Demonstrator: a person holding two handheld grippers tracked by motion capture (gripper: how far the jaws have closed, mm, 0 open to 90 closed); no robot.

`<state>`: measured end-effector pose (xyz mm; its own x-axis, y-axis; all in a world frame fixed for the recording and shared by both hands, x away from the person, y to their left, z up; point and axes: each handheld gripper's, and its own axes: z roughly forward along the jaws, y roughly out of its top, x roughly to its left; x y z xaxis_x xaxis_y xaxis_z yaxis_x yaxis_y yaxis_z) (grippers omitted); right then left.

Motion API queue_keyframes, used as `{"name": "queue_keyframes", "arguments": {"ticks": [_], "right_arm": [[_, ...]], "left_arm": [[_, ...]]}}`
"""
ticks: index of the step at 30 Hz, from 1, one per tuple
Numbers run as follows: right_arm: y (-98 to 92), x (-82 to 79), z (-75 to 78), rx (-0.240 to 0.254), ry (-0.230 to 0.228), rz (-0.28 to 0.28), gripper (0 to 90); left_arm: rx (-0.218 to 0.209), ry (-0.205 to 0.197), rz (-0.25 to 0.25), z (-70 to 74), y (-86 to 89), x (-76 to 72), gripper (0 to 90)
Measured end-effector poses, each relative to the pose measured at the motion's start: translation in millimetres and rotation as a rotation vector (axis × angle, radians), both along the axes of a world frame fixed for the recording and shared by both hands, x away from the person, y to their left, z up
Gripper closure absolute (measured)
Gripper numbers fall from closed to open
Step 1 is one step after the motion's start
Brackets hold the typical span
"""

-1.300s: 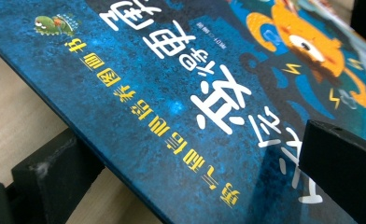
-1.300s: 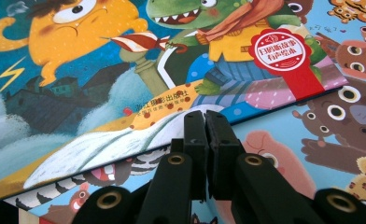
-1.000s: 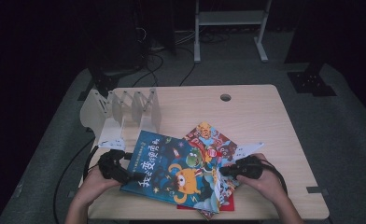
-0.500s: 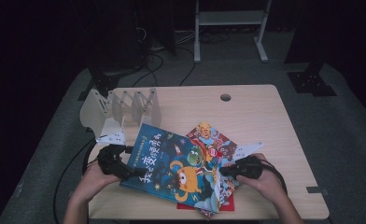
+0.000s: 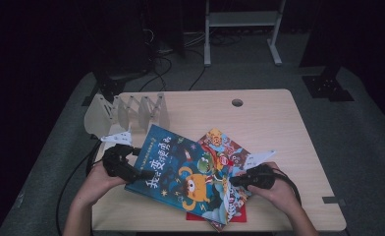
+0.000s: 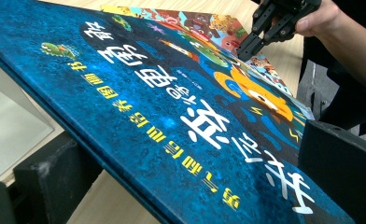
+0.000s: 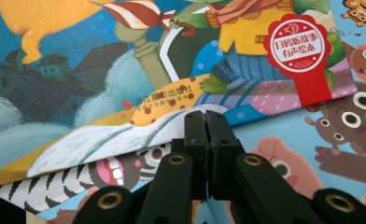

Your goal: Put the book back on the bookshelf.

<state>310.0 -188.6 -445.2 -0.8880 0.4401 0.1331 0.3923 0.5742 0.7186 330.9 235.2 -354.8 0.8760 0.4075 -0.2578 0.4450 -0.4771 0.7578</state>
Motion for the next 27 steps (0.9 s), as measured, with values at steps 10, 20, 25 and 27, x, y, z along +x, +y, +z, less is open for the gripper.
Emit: {"name": "queue_keyframes", "arguments": {"ticks": [10,20,25,27], "right_arm": [[2.9,-0.2,-0.6,0.01,0.007,-0.006,87.2],[6.5,-2.0,-0.6,0.016,0.019,0.009,86.9],[9.2,-2.9,-0.6,0.018,0.021,0.02,86.6],[10.9,-3.2,-0.9,0.023,0.02,0.024,86.6]], "left_arm": [[-0.011,0.033,-0.006,15.1,1.3,15.5,8.9],[-0.019,0.06,-0.004,32.6,3.6,29.1,30.0],[-0.015,0.079,-0.007,40.8,3.6,35.1,41.8],[-0.004,0.09,-0.012,43.9,2.2,37.5,45.4]]}}
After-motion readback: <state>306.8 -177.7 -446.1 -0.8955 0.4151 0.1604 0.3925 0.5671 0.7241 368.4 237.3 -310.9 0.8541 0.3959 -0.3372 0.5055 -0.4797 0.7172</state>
